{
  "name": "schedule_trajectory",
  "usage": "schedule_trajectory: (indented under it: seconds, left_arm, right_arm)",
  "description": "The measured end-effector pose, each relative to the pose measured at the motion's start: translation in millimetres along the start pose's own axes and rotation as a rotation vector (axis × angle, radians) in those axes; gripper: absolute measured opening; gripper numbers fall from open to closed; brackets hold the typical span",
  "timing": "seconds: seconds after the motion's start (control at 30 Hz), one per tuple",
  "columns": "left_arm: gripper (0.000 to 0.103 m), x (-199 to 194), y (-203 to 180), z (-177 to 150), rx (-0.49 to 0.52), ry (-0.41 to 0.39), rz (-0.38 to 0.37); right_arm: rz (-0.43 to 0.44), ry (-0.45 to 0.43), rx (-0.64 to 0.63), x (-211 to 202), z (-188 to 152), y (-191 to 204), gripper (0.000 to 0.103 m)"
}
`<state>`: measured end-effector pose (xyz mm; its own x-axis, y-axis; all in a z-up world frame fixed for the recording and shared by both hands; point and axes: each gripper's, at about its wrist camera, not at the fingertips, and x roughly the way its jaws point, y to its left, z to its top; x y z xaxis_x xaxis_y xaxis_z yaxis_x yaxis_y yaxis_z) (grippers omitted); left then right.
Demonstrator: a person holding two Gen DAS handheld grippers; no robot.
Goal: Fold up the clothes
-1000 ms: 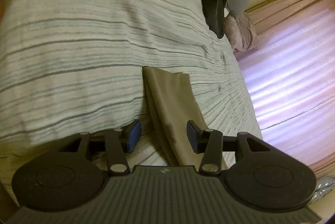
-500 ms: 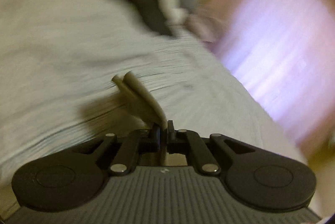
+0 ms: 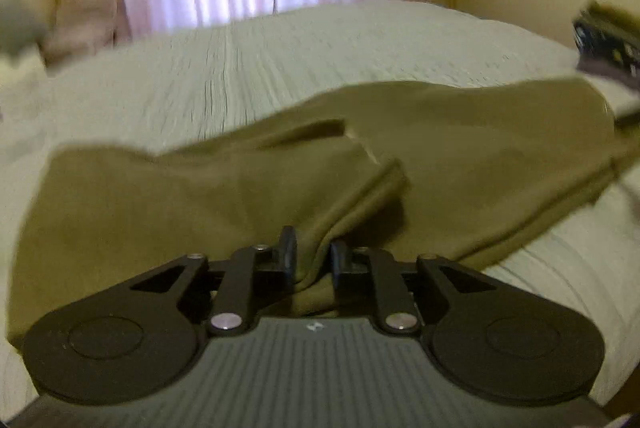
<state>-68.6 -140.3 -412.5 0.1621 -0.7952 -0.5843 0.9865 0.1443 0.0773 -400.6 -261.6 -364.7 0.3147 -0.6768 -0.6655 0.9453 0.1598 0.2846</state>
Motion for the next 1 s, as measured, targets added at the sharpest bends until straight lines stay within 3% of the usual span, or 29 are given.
schedule_trajectory:
  seconds: [0.07, 0.17, 0.2, 0.3, 0.4, 0.57, 0.8, 0.87, 0.9, 0.97, 1.0]
  left_arm:
    - [0.04, -9, 11, 8, -0.053, 0.017, -0.071]
    - [0.038, -33, 39, 12, -0.155, 0.003, -0.169]
    - [0.035, -41, 47, 13, -0.182, -0.003, -0.183]
    - [0.03, -65, 73, 9, -0.275, -0.007, -0.188]
    - [0.03, -81, 107, 3, -0.372, -0.012, -0.175]
    - [0.03, -84, 152, -5, -0.437, -0.026, -0.111]
    - [0.03, -91, 193, -17, -0.53, -0.012, -0.071]
    - [0.03, -91, 201, -18, -0.549, -0.011, -0.059]
    - [0.03, -91, 204, -19, -0.562, -0.01, -0.054]
    - [0.029, -93, 208, -15, -0.578, -0.013, -0.059]
    - [0.029, -94, 209, -11, -0.577, -0.023, -0.062]
  right_arm:
    - [0.031, -0.025, 0.013, -6, 2, -1, 0.075]
    - [0.149, -0.043, 0.073, -9, 1, 5, 0.075]
    - [0.218, -0.034, 0.11, -8, 0, 8, 0.075]
    - [0.542, 0.086, 0.317, 8, -11, 22, 0.075]
    - [0.7, 0.219, 0.451, 30, -26, 46, 0.075]
    - [0.651, 0.315, 0.398, 55, -32, 91, 0.058]
    - [0.549, 0.375, 0.346, 76, -38, 127, 0.055]
    - [0.536, 0.377, 0.344, 85, -44, 133, 0.027]
    - [0.526, 0.371, 0.337, 89, -48, 135, 0.024]
    - [0.513, 0.346, 0.31, 94, -52, 138, 0.005]
    - [0.53, 0.302, 0.281, 91, -50, 139, 0.005]
